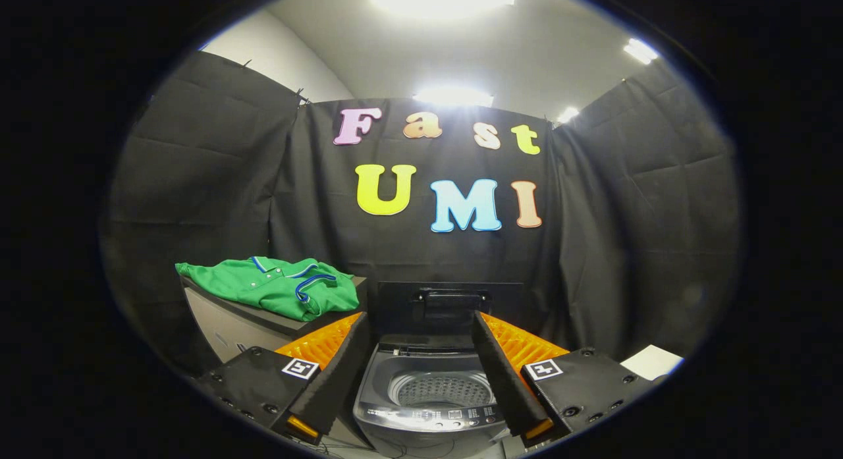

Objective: Put the clothes into the washing machine and then close the washing machine lid.

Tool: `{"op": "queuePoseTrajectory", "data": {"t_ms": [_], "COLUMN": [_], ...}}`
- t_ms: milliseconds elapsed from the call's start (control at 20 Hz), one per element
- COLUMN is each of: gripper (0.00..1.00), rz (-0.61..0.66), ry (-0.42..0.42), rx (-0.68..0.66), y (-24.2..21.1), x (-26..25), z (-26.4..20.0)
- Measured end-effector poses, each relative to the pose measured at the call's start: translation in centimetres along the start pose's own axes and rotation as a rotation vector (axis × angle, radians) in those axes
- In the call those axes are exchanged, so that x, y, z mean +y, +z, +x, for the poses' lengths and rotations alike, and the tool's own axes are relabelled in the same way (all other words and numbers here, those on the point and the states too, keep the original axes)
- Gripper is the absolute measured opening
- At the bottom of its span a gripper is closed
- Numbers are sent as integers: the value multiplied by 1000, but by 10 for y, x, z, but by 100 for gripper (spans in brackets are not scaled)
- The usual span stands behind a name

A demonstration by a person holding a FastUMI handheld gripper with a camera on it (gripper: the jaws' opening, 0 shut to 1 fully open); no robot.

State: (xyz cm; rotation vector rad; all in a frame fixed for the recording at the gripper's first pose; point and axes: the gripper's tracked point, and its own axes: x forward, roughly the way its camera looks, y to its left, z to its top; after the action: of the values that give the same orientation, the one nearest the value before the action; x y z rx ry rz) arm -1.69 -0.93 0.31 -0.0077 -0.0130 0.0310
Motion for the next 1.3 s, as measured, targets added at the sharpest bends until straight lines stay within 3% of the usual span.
{"op": "queuePoseTrajectory", "data": {"t_ms": [600, 1100, 1300], "gripper": [98, 98, 98], "rz": [22, 53, 65], "ry": [112, 181, 246], "rx": [3, 34, 64], "y": [6, 49, 63], "x": [21, 97, 143], "z": [9, 64, 81]}}
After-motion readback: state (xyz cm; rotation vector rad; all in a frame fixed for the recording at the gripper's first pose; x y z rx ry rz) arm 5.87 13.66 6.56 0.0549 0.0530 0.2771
